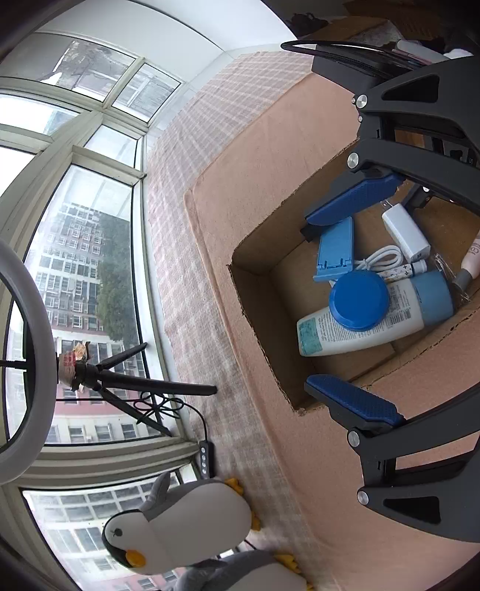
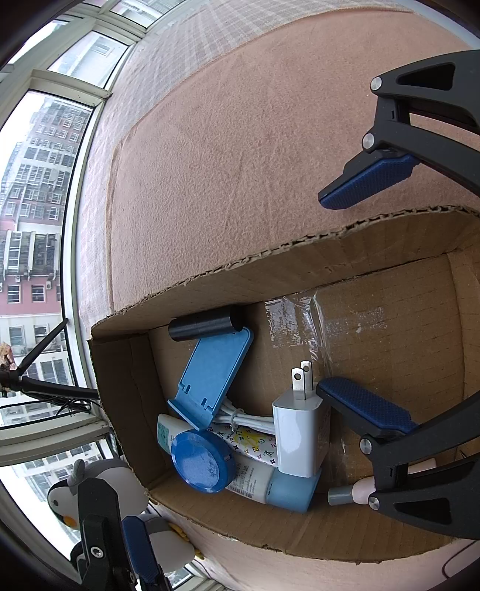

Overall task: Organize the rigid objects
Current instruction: 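Carry the cylinder over the box and open the left gripper, then move the left tool to the blue keychain bottle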

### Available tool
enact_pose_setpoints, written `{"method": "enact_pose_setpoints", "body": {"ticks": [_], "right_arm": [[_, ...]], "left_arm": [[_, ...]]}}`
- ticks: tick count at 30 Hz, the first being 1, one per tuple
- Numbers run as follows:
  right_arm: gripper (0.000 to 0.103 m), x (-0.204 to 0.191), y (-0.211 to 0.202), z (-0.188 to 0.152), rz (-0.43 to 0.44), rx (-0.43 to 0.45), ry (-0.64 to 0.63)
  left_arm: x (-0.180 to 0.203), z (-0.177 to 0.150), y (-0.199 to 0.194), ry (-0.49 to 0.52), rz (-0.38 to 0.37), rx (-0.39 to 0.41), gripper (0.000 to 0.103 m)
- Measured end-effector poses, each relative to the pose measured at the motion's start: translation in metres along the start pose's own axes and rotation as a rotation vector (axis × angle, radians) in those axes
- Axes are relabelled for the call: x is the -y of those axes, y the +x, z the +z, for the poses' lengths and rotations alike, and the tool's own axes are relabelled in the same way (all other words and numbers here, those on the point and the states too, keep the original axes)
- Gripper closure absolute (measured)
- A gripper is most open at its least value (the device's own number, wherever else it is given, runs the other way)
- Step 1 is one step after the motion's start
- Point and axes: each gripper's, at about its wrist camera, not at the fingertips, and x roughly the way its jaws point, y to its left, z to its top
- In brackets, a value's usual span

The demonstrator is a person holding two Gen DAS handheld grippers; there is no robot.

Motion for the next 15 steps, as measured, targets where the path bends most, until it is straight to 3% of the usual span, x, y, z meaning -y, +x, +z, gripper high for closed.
{"method": "enact_pose_setpoints", "body": {"ticks": [5, 15], "right_arm": [[0.013, 0.0, 0.0, 0.0, 0.0, 0.0, 0.0], [0.013, 0.0, 0.0, 0.0, 0.0, 0.0, 0.0]], "left_arm": [[-0.024, -0.014, -0.011, -0.03, 0.034, 0.014, 0.02], [-0.082, -0.047, -0.027, -0.074, 0.173, 0.021, 0.021]]}}
